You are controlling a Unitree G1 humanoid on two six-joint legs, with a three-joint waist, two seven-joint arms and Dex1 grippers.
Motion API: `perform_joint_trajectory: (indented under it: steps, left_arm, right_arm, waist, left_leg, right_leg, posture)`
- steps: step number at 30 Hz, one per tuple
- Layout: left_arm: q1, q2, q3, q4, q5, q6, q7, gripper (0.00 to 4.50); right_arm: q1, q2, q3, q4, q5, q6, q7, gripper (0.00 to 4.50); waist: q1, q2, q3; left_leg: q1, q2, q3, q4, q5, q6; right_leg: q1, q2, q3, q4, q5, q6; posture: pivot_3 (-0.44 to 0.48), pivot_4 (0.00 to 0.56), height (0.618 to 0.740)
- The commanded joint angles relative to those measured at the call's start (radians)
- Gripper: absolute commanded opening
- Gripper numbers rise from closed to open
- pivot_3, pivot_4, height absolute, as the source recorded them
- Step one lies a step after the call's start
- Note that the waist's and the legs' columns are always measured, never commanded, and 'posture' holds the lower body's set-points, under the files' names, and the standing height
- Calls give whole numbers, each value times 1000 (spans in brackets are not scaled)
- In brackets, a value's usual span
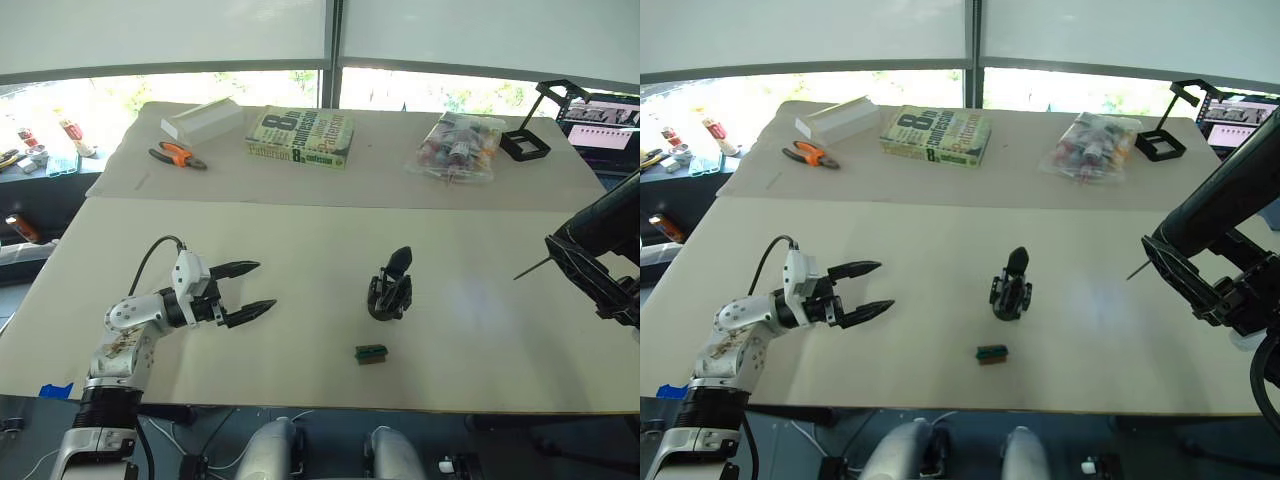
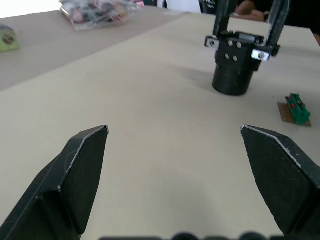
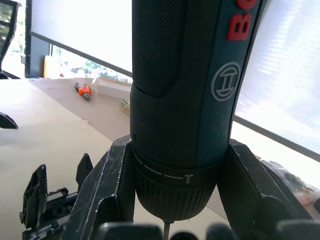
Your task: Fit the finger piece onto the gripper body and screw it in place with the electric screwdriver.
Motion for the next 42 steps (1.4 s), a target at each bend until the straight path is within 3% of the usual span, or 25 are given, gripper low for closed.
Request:
perform_joint_trajectory:
  steps: [1,10,20,24,30,36,42]
  left_arm:
    - [-6,30,19,2,-17,-36,-53,4491]
    - [98,107,40,-29,-33,-135,-205,4491]
    - [206,78,-76,-255,7,-160,-169,4491]
    - [170,7,-192,-326,47,-83,-79,4491]
    - [77,-91,-357,-298,183,-16,32,4491]
    - [27,-159,-458,-240,268,1,90,4491]
    - [-20,-213,-501,-199,316,39,150,4491]
  right_arm:
    - [-5,-27,-49,-9,25,-37,14,1927]
    - [150,-39,-147,38,10,-52,142,1927]
    - [136,-40,-69,-97,92,-16,91,1927]
    - [91,-73,60,-218,154,16,60,1927]
    - [16,-49,322,-311,179,41,6,1927]
    - [-61,13,550,-259,30,-16,36,1927]
    - [-67,52,649,-174,-97,-104,110,1927]
  waist:
    - [-1,0,0]
    - [-2,0,0]
    - [-2,2,1]
    - [1,5,1]
    - [6,4,1]
    - [6,4,1]
    - [10,4,1]
  left_leg:
    - [0,0,0,0,0,0]
    - [0,0,0,-1,0,0]
    - [2,0,0,-2,0,0]
    - [2,0,0,-2,0,0]
    - [2,-1,0,-1,0,0]
    - [1,0,0,0,0,1]
    - [0,-1,0,2,0,1]
  right_leg:
    - [0,0,0,0,0,0]
    - [0,0,1,-1,0,0]
    - [0,-6,1,-1,0,0]
    - [0,-8,1,-1,0,0]
    - [2,-3,0,-1,0,0]
    - [1,-1,1,0,0,0]
    - [1,1,1,0,0,0]
  posture:
    - [0,150,740]
    - [0,150,740]
    - [0,150,740]
    - [0,150,740]
    - [0,150,740]
    - [0,150,740]
    - [0,150,740]
